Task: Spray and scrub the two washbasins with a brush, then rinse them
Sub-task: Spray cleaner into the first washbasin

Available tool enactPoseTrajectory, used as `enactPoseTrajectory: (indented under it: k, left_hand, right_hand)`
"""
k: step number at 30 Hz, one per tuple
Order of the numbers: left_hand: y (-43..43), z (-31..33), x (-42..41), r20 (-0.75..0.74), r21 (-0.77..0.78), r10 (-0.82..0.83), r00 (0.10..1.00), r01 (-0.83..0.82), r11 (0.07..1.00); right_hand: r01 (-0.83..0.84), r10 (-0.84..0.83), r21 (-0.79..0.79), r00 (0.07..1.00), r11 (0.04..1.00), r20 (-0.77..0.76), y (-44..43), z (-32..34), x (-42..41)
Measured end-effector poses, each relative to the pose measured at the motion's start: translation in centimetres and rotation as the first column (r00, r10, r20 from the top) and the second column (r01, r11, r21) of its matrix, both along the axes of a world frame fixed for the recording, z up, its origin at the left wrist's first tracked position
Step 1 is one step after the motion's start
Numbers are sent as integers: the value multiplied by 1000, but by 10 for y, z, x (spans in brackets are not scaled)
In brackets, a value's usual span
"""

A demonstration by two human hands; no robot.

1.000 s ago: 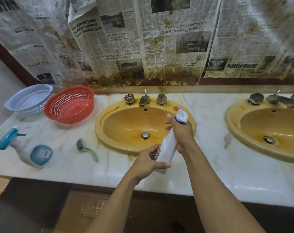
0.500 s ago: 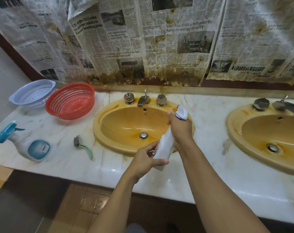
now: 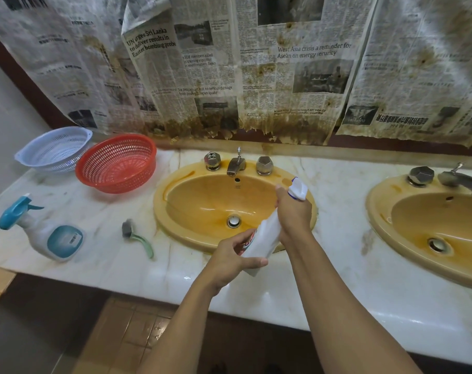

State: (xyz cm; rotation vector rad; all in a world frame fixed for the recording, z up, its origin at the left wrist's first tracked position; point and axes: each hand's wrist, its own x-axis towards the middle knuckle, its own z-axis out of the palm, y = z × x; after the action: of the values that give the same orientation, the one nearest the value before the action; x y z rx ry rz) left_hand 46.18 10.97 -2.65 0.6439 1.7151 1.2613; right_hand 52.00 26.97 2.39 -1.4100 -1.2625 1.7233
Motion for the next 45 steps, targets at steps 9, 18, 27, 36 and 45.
enactPoseTrajectory:
  k: [9,18,27,36,45]
  left_hand:
    - [-8,2,-2,-35,31,20,999,-19,999]
    - [-29,-5,-7,-9,39,58,998,-57,998]
    - [-51,-20,-10,88,38,118,989,-122,992]
    - [-60,-18,-18,157,99,67,985,-83,992]
    - [-59,-27,-15,192,102,29,981,-49,994]
  right_hand:
    - [-23,23,40,1000,999,-1,-9,9,-5]
    - [-210,214,159,977,965,-8,-33,12,-18]
    - [-358,320,176,924,917,209,-61,0,-46]
    - [-334,221,269,901,904,374,-81,-1,-62]
    - [-346,185,306,873,887,452,-87,-2,-66]
